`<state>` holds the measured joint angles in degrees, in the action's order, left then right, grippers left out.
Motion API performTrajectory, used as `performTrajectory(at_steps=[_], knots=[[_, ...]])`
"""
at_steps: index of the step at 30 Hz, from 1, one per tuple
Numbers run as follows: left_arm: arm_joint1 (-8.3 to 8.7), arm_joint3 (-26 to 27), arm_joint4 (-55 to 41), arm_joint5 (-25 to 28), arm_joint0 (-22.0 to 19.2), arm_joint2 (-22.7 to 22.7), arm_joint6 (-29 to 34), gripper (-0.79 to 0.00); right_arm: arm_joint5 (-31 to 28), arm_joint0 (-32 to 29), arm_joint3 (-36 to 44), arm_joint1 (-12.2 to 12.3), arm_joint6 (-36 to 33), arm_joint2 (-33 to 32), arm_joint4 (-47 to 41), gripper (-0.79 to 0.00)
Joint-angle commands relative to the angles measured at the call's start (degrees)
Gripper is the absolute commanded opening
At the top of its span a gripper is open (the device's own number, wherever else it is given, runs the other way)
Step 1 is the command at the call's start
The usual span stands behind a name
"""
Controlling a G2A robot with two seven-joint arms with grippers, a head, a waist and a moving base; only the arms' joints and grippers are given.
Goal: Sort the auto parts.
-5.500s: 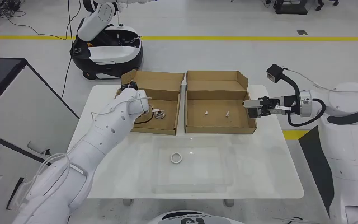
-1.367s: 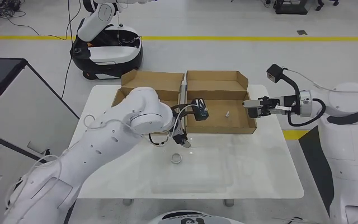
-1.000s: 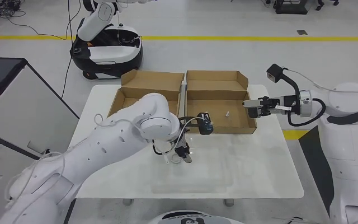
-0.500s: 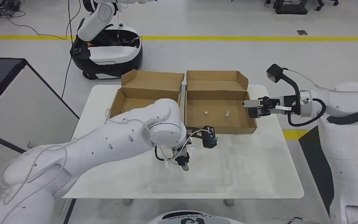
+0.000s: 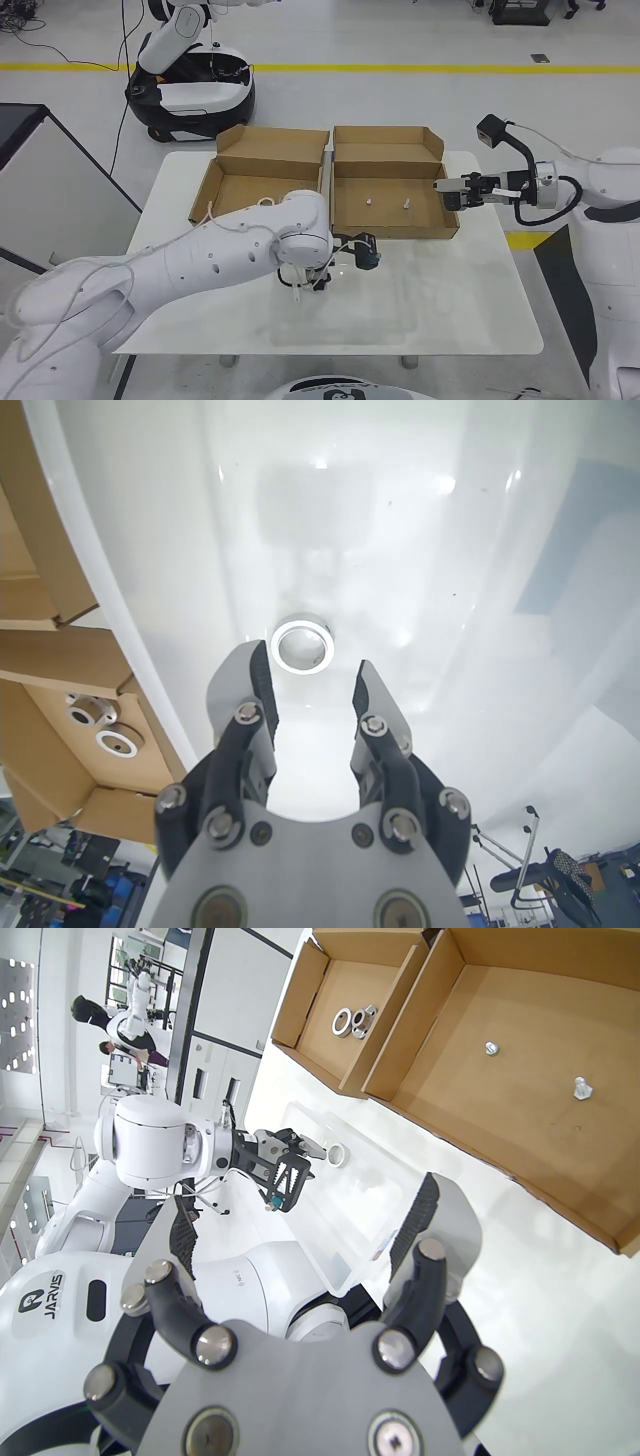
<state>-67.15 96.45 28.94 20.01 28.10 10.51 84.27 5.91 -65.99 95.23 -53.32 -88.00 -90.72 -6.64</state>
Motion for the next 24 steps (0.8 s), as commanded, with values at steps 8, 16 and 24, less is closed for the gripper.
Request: performTrajectory(at_steps=[8,16,24], knots=[[-0.93,-3.26,3.05,0.7,1.45,-0.74,-0.84,-0.36,0.0,0.0,0.0,0.0,0.0,0.0,0.0,0.0],[-2.04,-5.07,4.69,1.05,2.55,-0.77,-1.05,-0.4,0.0,0.0,0.0,0.0,0.0,0.0,0.0,0.0],[-2.83,-6.24,6.38,0.82,3.16,-0.77,-0.82,-0.403,0.0,0.0,0.0,0.0,0.0,0.0,0.0,0.0]])
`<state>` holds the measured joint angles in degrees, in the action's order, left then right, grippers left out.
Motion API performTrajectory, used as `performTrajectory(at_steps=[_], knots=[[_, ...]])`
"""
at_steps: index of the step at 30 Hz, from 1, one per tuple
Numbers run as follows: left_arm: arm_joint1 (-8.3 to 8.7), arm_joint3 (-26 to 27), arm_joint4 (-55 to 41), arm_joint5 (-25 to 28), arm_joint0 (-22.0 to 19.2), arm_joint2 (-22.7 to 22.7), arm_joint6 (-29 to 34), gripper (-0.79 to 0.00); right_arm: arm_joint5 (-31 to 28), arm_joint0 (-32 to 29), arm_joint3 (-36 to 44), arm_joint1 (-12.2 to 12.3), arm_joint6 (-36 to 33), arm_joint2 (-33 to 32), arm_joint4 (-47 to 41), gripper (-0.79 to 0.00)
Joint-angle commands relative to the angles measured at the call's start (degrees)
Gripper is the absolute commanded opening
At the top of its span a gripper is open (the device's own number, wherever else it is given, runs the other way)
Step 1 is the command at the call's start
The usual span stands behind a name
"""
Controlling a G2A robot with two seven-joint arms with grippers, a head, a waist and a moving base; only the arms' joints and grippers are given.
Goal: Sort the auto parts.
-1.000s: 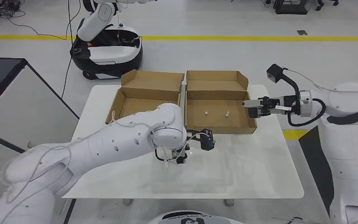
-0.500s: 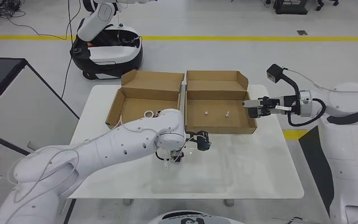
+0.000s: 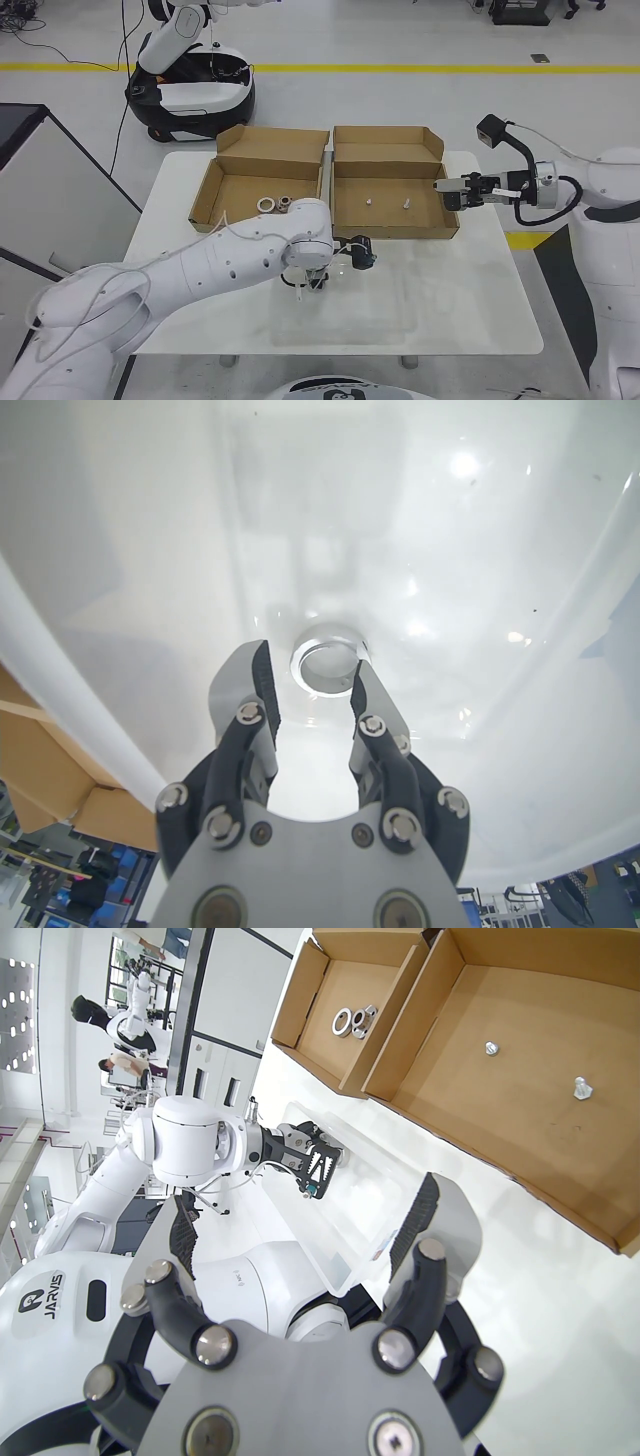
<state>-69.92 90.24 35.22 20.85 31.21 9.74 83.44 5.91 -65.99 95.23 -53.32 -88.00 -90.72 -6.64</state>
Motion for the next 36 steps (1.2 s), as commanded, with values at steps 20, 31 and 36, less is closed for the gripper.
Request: performTrajectory(at_steps=[20,31,36], knots=[[-0.73,-0.57,0.09,1.34,1.43,0.0,-1.33,-0.397,0.0,0.0,0.0,0.0,0.0,0.0,0.0,0.0],[1.21,0.85,-2.79,2.49,0.35,0.0,-2.48,-0.409,0.0,0.0,0.0,0.0,0.0,0.0,0.0,0.0],[1.83,1.02,-3.23,2.5,0.1,0.0,-2.49,-0.422,0.0,0.0,0.0,0.0,0.0,0.0,0.0,0.0]])
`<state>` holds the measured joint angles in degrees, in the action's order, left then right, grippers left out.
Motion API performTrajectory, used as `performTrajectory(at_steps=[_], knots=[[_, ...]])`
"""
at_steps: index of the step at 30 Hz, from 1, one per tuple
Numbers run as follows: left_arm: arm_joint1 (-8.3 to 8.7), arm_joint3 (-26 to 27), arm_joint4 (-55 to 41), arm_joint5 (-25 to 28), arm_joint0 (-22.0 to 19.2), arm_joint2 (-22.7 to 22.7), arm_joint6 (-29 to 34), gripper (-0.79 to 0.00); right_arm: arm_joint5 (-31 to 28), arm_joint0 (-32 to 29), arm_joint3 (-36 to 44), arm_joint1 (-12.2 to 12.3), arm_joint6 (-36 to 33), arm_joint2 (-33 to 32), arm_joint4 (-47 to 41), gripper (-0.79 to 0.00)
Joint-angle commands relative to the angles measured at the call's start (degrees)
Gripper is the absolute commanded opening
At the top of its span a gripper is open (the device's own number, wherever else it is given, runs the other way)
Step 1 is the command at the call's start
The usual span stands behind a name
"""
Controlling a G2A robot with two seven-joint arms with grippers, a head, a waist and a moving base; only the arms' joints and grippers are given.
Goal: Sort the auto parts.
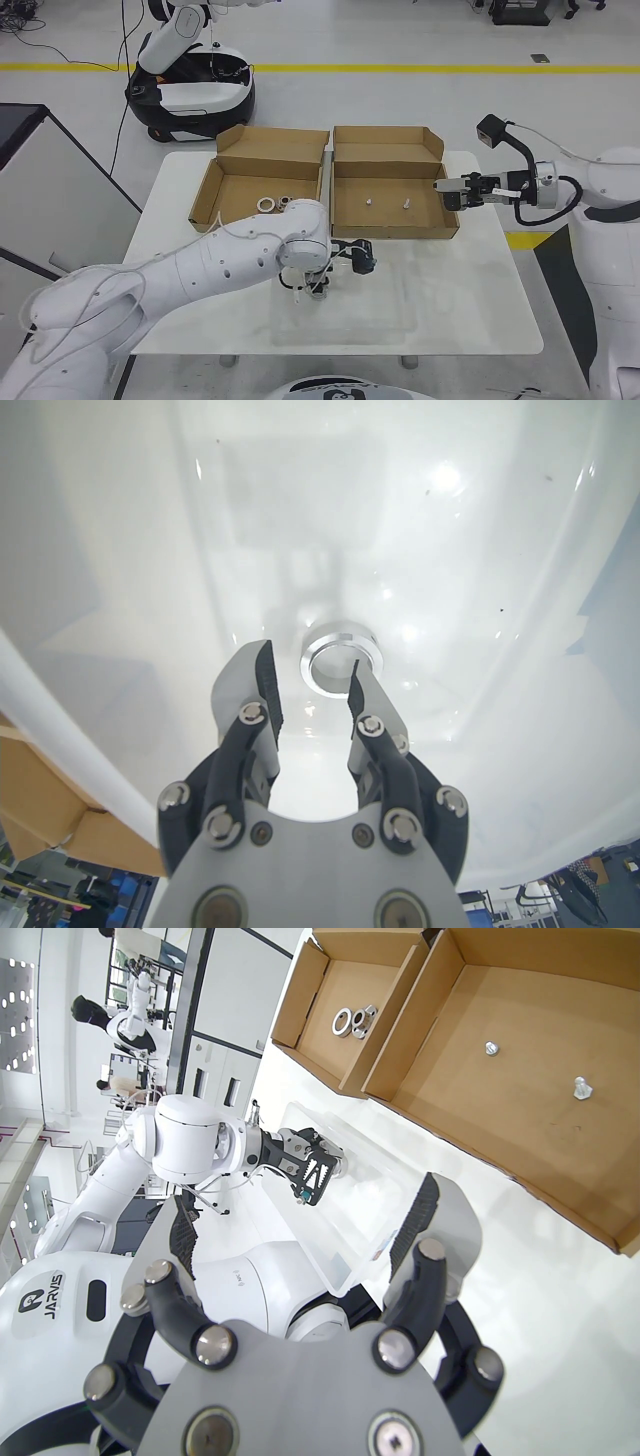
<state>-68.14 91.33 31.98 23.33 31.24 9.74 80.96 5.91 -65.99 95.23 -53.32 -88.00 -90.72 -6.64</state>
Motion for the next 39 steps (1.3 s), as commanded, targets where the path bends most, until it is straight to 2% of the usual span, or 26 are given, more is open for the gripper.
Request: performTrajectory(at_steps=[1,15,29,39], knots=[[0.11,-0.15,0.12,0.03,0.19,0.0,-0.02,-0.425,0.0,0.0,0.0,0.0,0.0,0.0,0.0,0.0],[-0.66,-1.36,2.2,0.35,2.04,0.0,-0.34,-0.449,0.0,0.0,0.0,0.0,0.0,0.0,0.0,0.0],[0.28,-1.13,2.2,1.95,1.93,0.0,-1.94,-0.493,0.0,0.0,0.0,0.0,0.0,0.0,0.0,0.0],[-0.12,-2.44,2.09,2.25,1.8,0.0,-2.24,-0.508,0.0,0.0,0.0,0.0,0.0,0.0,0.0,0.0]])
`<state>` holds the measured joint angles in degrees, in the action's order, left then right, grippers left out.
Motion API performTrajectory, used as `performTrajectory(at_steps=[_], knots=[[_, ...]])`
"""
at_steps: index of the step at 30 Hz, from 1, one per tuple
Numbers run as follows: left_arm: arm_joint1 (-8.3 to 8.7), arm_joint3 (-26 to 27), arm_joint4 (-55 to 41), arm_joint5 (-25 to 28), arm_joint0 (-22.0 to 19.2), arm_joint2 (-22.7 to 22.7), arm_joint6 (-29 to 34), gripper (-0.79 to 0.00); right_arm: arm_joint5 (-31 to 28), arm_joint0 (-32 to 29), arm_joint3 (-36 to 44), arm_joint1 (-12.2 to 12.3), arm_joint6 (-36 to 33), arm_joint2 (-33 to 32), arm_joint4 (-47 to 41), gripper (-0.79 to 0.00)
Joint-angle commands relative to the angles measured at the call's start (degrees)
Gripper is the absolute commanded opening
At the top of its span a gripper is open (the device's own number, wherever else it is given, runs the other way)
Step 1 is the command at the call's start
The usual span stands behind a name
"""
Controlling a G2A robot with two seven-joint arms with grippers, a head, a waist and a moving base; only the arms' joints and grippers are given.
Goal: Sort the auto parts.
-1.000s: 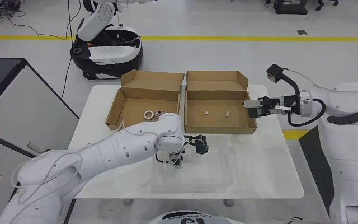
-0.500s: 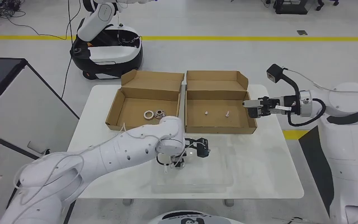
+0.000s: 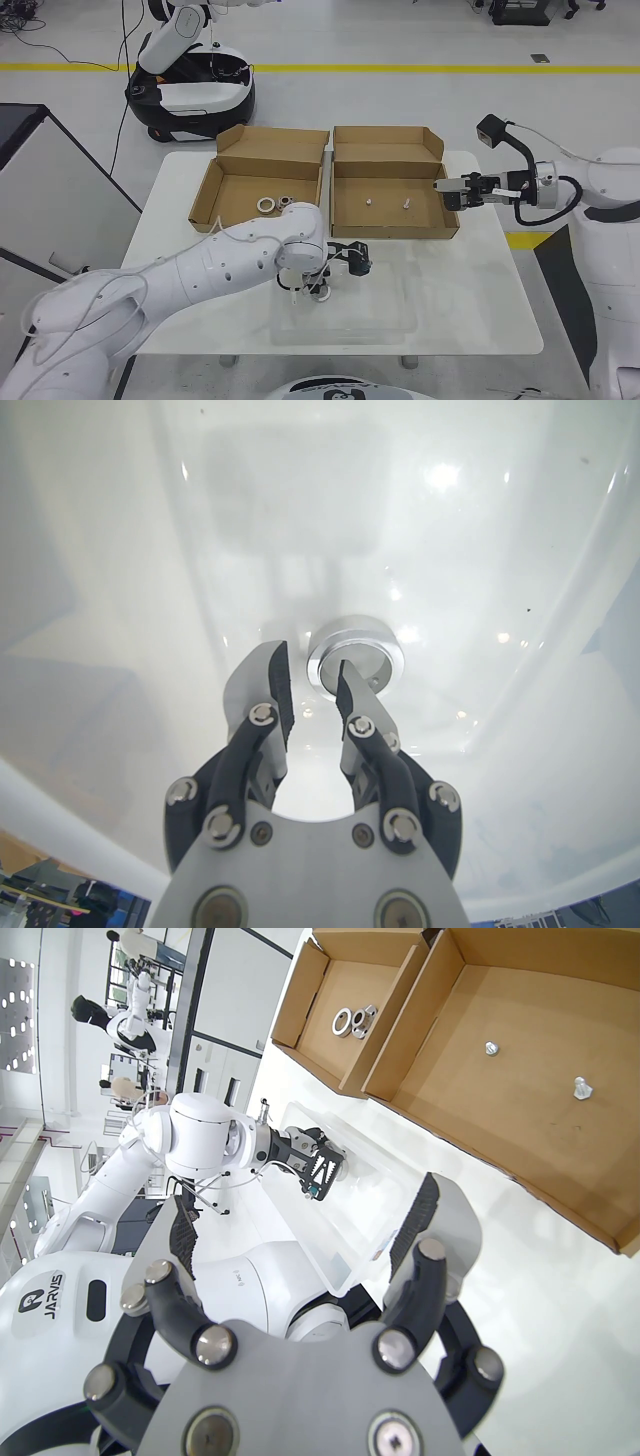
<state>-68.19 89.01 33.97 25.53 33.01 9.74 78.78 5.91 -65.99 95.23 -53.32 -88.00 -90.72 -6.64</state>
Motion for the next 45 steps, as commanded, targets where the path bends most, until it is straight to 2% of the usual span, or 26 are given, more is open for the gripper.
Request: performTrajectory(at_steps=[1,16,29,30,32,33,40,45], knots=[[-0.16,-0.29,0.08,0.12,0.1,0.0,-0.12,-0.511,0.0,0.0,0.0,0.0,0.0,0.0,0.0,0.0],[-1.09,-1.84,0.72,0.33,0.96,0.0,-0.33,-0.533,0.0,0.0,0.0,0.0,0.0,0.0,0.0,0.0],[-1.19,-2.03,0.61,0.23,0.72,0.0,-0.23,-0.542,0.0,0.0,0.0,0.0,0.0,0.0,0.0,0.0],[-1.2,-2.09,0.67,0.27,0.77,0.0,-0.27,-0.563,0.0,0.0,0.0,0.0,0.0,0.0,0.0,0.0],[-1.23,-2.19,0.72,0.24,0.86,0.0,-0.24,-0.754,0.0,0.0,0.0,0.0,0.0,0.0,0.0,0.0],[-1.25,-2.19,0.77,0.23,0.86,0.0,-0.23,-0.785,0.0,0.0,0.0,0.0,0.0,0.0,0.0,0.0],[-1.22,-2.13,0.23,0.52,0.21,0.0,-0.52,-0.785,0.0,0.0,0.0,0.0,0.0,0.0,0.0,0.0],[-0.75,0.48,-2.0,-0.81,-2.03,0.0,0.8,-0.785,0.0,0.0,0.0,0.0,0.0,0.0,0.0,0.0]])
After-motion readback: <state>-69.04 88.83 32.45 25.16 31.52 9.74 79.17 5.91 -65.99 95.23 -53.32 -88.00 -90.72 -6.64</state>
